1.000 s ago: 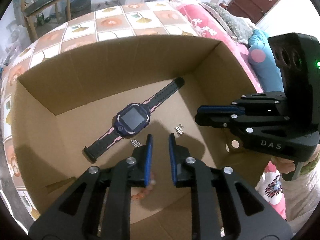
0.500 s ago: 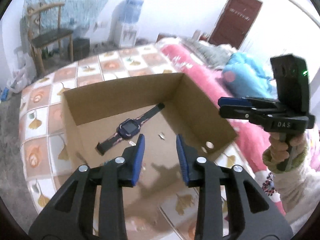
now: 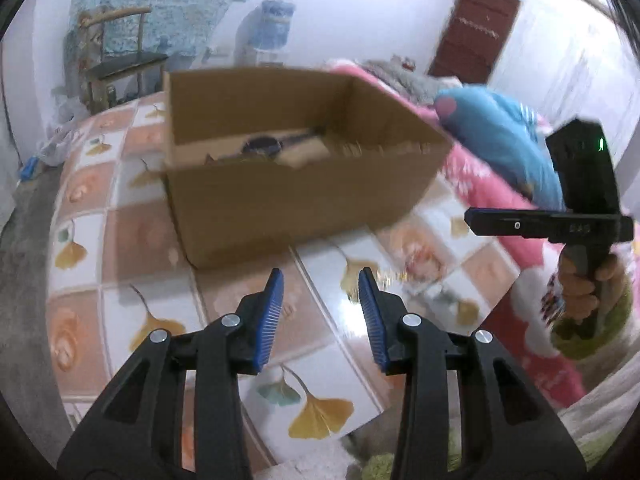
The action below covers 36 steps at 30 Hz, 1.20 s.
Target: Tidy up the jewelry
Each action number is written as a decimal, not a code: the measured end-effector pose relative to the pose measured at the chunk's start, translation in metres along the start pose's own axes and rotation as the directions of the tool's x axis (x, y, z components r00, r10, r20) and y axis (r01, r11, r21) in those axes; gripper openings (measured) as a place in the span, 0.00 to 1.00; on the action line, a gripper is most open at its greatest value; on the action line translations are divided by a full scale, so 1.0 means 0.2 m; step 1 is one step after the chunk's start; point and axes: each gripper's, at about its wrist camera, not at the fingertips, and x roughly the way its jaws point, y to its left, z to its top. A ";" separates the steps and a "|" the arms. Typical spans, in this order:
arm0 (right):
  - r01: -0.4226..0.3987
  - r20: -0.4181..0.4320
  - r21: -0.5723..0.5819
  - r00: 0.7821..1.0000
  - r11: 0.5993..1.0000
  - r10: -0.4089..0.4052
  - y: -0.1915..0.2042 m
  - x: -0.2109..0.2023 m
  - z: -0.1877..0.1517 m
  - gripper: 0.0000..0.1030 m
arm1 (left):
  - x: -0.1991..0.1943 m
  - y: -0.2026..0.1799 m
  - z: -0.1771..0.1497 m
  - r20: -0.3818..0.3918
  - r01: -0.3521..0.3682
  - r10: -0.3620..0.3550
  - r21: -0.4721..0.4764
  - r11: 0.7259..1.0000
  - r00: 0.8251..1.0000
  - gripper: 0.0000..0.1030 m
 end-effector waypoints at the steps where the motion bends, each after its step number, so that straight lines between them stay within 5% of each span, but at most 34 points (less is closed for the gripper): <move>1: 0.007 -0.008 0.002 1.000 1.000 -0.007 0.00 0.02 -0.02 0.37 | 0.01 -0.02 -0.03 -0.003 -0.005 0.005 0.014 1.000 1.000 0.36; 13: 0.017 -0.096 0.004 0.995 1.000 -0.017 0.01 0.24 -0.19 0.29 | 0.25 -0.24 -0.13 -0.042 -0.039 0.050 0.228 0.973 0.998 0.35; 18: 0.017 -0.088 0.004 0.996 1.000 -0.017 0.00 0.28 -0.19 0.29 | 0.32 -0.23 -0.10 -0.070 -0.028 0.046 0.234 0.972 0.996 0.19; 36: 0.003 -0.078 -0.037 0.997 0.999 -0.006 0.01 0.33 -0.16 0.28 | 0.40 -0.23 -0.10 -0.126 -0.017 0.051 0.253 0.967 0.991 0.11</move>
